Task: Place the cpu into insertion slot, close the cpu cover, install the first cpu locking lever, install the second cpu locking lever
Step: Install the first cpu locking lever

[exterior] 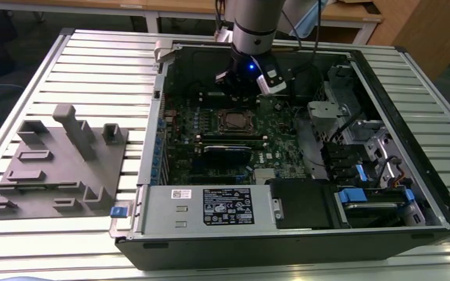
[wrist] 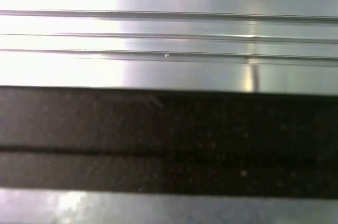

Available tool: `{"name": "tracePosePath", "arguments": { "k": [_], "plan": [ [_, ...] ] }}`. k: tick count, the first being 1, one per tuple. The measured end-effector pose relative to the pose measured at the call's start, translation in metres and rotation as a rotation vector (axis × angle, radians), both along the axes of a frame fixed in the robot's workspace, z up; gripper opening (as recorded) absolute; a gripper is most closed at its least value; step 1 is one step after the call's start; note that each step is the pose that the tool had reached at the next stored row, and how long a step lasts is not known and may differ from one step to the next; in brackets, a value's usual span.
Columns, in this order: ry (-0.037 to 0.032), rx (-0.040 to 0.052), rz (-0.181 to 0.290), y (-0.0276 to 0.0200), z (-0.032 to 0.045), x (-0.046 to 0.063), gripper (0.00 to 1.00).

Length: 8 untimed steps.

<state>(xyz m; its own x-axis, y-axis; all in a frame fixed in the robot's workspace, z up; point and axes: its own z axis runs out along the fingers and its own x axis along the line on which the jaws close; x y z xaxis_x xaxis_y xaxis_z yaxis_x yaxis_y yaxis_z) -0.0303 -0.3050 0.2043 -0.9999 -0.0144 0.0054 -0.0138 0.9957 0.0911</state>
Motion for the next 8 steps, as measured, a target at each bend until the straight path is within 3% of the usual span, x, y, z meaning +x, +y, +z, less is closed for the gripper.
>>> {"name": "tracePosePath", "arguments": {
  "k": [8],
  "plan": [
    [0.0000,0.0000,0.000,0.0019,-0.0003,0.0016,0.11]
  ]
}}
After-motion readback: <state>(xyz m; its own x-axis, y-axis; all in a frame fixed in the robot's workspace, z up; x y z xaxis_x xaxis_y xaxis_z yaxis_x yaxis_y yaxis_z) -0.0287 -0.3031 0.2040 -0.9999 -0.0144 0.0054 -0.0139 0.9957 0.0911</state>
